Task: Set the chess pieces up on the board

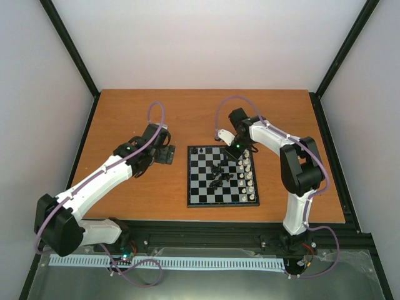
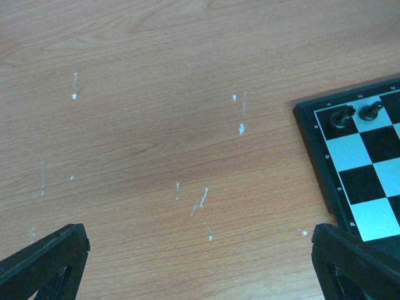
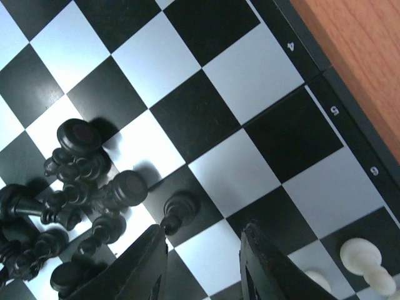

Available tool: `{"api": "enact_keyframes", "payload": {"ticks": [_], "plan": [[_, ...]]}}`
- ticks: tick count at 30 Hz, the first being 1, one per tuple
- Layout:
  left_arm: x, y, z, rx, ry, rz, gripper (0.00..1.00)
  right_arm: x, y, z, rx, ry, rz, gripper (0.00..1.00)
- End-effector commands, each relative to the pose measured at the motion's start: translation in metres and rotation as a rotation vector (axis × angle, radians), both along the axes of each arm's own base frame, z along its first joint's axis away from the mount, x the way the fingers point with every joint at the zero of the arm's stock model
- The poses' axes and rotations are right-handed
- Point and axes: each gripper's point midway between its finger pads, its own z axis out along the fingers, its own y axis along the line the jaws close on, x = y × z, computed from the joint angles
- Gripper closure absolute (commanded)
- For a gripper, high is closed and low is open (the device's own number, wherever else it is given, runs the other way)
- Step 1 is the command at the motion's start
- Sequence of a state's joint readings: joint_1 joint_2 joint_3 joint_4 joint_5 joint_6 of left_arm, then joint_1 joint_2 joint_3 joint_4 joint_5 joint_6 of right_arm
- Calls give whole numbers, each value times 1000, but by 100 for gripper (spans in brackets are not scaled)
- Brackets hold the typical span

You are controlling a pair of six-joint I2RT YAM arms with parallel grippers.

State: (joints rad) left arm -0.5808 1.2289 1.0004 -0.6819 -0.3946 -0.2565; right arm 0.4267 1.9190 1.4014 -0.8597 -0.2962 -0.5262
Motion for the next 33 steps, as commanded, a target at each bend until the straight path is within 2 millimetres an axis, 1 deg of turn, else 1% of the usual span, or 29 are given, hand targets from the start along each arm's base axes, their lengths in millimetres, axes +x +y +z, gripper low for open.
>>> {"api": "enact_keyframes", "payload": {"ticks": [1, 9, 12, 14, 16, 23, 28, 30, 33], "plan": [[3, -14, 8, -11, 24, -73, 0, 1, 12, -5, 10, 27, 3, 68], [-1, -15, 9, -18, 19, -96, 2, -4, 19, -8, 30, 56, 10, 71], [-1, -16, 8, -17, 29, -106, 4, -5, 19, -9, 27, 59, 10, 75], [-1, -17, 7, -18, 32, -109, 4, -5, 19, -11, 26, 62, 10, 80], [-2, -18, 7, -20, 34, -109, 4, -4, 19, -11, 23, 62, 7, 82], [-2, -17, 7, -22, 36, -108, 5, 1, 17, -13, 2, 39, -3, 83], [-2, -17, 8, -21, 34, -108, 5, 2, 17, -19, -28, 33, 1, 83], [-3, -17, 7, -22, 37, -109, 5, 2, 18, -20, -30, 35, 1, 86], [-3, -18, 7, -25, 38, -112, 5, 5, 20, -15, -26, 17, -2, 91]]}}
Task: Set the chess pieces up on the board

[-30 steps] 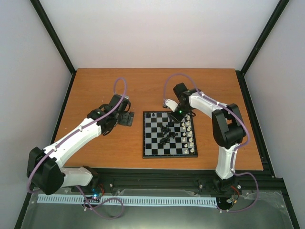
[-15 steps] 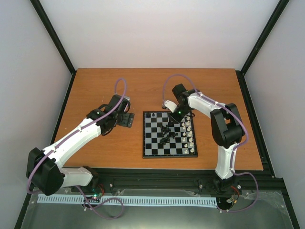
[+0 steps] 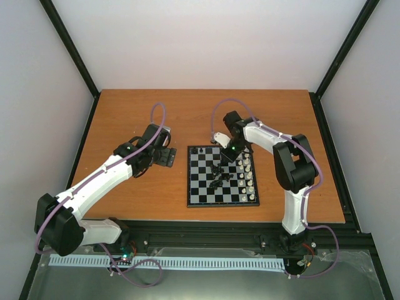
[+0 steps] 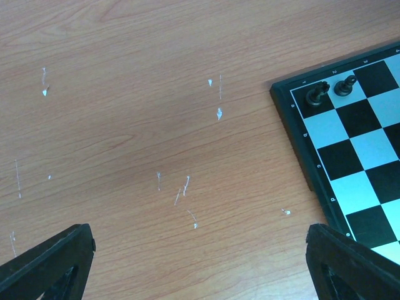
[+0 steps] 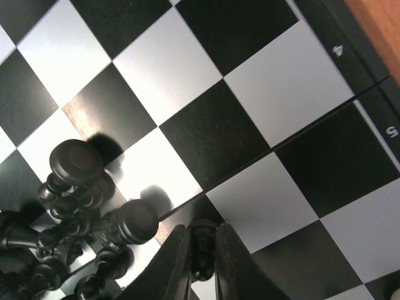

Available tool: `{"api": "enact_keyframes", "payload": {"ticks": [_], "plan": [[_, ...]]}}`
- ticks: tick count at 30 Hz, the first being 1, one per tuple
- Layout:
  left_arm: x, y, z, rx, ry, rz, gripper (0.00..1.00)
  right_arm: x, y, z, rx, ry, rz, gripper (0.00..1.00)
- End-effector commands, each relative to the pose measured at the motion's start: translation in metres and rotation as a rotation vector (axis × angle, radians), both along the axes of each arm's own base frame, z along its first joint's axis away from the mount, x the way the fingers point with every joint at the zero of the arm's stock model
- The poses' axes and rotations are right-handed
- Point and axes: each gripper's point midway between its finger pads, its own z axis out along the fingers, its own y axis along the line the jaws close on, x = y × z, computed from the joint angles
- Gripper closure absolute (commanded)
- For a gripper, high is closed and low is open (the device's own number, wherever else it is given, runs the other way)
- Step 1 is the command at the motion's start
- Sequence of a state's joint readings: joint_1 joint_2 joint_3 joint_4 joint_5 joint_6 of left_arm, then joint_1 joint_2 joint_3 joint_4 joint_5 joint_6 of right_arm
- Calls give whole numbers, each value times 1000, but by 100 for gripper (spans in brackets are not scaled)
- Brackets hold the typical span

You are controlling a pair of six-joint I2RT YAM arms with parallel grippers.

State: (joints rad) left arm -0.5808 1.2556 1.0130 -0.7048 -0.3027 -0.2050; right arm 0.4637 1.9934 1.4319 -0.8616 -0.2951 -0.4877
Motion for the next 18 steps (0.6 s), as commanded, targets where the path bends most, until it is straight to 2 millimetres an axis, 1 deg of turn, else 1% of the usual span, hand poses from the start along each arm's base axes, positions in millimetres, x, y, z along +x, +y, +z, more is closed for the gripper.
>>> {"api": "enact_keyframes", "payload": {"ticks": [1, 5, 7, 9, 11, 14, 16, 18], "plan": [[3, -4, 18, -20, -31, -18, 5, 11, 5, 8, -8, -47, -4, 92], [3, -3, 19, -20, -35, -15, 5, 21, 5, 34, -1, -114, -10, 96], [3, -1, 20, -16, -41, -2, 5, 26, 8, 50, 11, -150, -10, 97], [4, 4, 22, -5, -52, 27, 4, 29, 13, 65, 36, -168, -6, 97], [5, 11, 24, 10, -64, 64, 2, 28, 22, 74, 57, -176, 9, 97], [6, 19, 28, 27, -85, 105, 0, 22, 39, 75, 63, -180, 50, 97], [6, 25, 32, 37, -106, 132, 0, 16, 51, 70, 55, -174, 86, 97], [6, 31, 37, 43, -127, 156, 0, 9, 62, 60, 36, -157, 121, 97]]}}
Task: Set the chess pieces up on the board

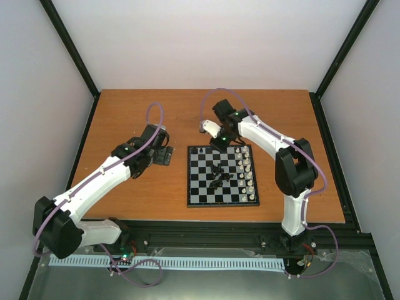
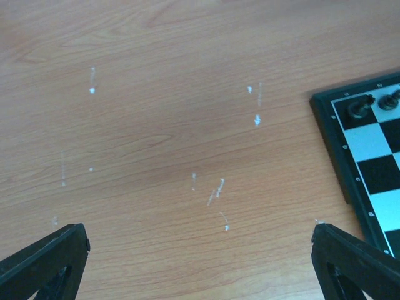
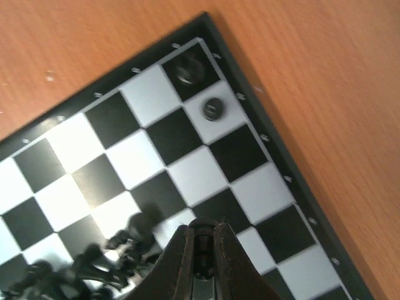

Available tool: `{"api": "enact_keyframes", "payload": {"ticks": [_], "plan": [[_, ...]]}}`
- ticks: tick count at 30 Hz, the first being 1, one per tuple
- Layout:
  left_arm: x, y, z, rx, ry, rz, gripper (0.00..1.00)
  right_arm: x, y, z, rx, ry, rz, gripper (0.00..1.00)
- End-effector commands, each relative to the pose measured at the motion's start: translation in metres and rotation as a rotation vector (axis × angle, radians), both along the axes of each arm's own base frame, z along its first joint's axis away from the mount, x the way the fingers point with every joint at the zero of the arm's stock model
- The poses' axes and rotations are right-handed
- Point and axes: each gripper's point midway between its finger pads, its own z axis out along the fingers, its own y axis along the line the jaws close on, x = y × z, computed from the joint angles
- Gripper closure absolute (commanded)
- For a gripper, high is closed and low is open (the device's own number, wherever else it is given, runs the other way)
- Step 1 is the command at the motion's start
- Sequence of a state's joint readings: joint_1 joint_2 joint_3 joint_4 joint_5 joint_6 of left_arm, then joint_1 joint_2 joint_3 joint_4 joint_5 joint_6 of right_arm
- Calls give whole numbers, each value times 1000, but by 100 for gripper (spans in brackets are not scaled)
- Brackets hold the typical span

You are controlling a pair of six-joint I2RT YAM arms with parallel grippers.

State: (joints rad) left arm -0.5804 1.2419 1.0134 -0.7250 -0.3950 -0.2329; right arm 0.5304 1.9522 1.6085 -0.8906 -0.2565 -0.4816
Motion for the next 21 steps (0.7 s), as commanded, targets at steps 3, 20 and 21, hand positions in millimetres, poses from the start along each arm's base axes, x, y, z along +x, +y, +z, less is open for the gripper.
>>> {"api": "enact_keyframes", "payload": {"ticks": [3, 20, 21], "plan": [[4, 20, 35, 10, -116, 101, 0, -26, 37, -16, -53, 30, 110, 97], [3, 23, 38, 19, -128, 107, 0, -13, 60, -47, -109, 39, 130, 97], [3, 23, 38, 19, -127, 106, 0, -13, 60, -49, -112, 42, 130, 97]]}}
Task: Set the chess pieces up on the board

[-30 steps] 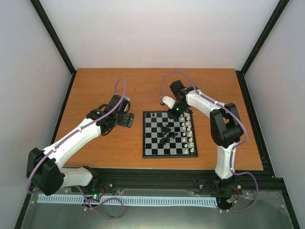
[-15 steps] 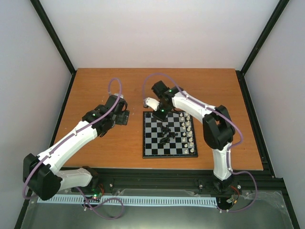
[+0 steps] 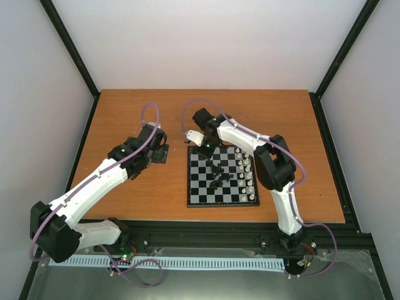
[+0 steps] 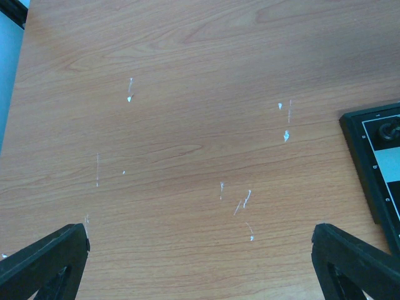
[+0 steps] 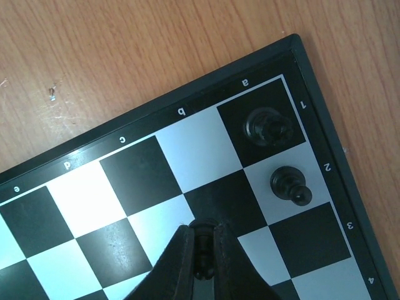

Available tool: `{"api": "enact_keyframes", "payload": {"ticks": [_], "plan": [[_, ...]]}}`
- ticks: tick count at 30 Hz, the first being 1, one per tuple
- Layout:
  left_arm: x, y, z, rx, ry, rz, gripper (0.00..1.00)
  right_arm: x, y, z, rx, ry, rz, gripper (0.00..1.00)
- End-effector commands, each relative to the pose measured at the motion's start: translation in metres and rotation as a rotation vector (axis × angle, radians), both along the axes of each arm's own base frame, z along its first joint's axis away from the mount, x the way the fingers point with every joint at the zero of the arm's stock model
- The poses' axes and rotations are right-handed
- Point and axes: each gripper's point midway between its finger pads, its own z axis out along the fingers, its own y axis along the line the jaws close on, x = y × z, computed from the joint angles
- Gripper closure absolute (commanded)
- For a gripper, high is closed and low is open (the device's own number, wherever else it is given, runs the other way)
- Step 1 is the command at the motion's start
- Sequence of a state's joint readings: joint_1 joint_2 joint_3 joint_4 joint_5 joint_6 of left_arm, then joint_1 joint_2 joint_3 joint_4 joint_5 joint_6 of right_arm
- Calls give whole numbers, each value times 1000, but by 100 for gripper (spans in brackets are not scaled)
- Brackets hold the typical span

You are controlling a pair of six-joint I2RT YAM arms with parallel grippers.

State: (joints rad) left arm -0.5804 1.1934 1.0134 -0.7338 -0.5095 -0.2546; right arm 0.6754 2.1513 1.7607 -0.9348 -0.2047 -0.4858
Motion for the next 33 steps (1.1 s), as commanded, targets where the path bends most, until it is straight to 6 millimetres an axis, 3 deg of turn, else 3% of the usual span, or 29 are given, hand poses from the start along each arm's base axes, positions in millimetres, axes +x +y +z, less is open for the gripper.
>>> {"api": "enact_keyframes", "payload": {"ticks": [1, 22, 28, 33], "plan": [[2, 2, 17, -21, -41, 19, 0, 5, 2, -7, -18, -3, -3, 97], [2, 0, 13, -17, -23, 6, 0, 13, 1, -29, -59, -10, -14, 97], [2, -1, 11, -17, -18, 2, 0, 14, 1, -27, -55, -12, -19, 93], [2, 0, 11, -14, -20, 5, 0, 12, 3, -12, -28, -21, -26, 84]]}}
